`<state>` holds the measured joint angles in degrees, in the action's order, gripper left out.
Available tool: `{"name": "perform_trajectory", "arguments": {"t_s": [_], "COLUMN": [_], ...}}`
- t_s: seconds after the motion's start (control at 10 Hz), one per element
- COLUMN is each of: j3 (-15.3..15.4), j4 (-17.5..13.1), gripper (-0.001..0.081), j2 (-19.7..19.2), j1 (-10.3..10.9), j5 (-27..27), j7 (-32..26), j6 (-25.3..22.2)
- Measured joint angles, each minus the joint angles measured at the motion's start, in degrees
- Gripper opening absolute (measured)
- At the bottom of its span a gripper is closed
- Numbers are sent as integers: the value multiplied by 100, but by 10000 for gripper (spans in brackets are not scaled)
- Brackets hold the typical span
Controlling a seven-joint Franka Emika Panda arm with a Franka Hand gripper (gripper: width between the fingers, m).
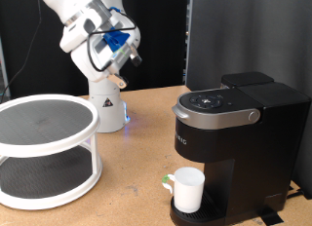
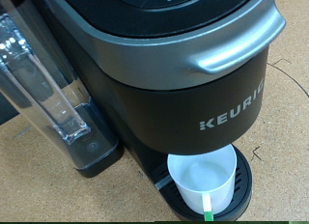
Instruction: Make a cup of coffee with the keurig machine
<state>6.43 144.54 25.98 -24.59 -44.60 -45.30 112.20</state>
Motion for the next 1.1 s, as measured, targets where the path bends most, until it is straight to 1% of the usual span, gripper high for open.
{"name": "perform_trajectory", "arguments": {"t_s": [0.3, 0.6, 0.7, 0.9, 1.1], "j3": [-189, -239, -203, 38, 329], "j4": [-163, -214, -213, -312, -533], "gripper": [805, 805, 805, 805, 805], "j2": [3, 0, -5, -3, 1], "j1": [-78, -112, -110, -71, -13], "j5": [96, 159, 255, 690, 706], "j7": [-3, -4, -35, 6, 317], "j6": [-319, -417, -416, -423, -422]}}
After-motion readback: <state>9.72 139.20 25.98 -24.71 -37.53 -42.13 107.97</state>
